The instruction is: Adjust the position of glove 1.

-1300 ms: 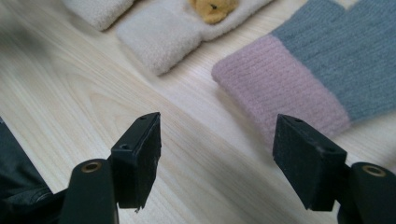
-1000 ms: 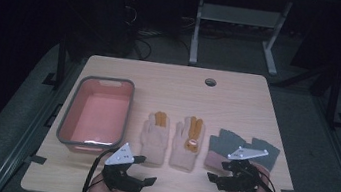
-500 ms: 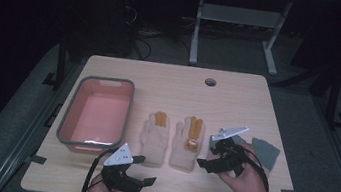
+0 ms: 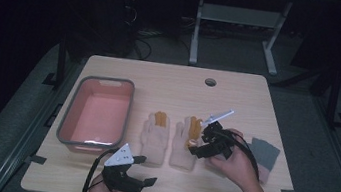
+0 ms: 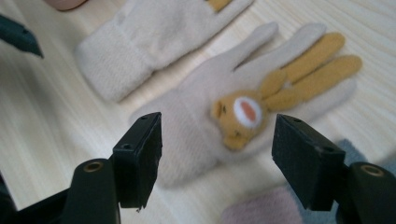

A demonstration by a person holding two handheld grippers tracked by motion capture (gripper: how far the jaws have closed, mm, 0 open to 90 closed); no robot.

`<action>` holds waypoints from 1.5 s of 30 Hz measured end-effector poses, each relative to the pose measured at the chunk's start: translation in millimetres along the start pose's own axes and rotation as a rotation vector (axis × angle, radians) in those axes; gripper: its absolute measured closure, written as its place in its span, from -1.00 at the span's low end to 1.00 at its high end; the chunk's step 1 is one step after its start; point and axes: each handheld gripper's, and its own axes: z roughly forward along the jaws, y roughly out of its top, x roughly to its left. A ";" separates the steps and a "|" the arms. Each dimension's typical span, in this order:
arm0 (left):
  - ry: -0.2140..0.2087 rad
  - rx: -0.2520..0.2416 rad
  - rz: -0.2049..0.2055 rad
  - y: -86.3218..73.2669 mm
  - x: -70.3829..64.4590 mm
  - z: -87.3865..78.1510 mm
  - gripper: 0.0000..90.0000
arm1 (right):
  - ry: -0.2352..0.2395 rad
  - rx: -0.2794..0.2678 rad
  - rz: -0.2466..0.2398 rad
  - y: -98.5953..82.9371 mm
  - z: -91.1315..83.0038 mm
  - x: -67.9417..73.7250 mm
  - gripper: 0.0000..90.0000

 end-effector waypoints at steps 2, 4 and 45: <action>-0.001 0.007 0.005 0.2 0.0 -0.6 -0.56 | -0.008 0.005 0.004 5.1 3.6 -2.8 -0.26; -0.002 0.001 0.004 0.3 0.3 -0.9 -0.56 | -0.006 0.009 0.015 9.2 8.9 -5.2 -0.26; -0.010 0.000 -0.004 -0.2 -0.1 -0.6 -0.56 | -0.075 0.170 0.008 18.8 59.2 -11.4 0.37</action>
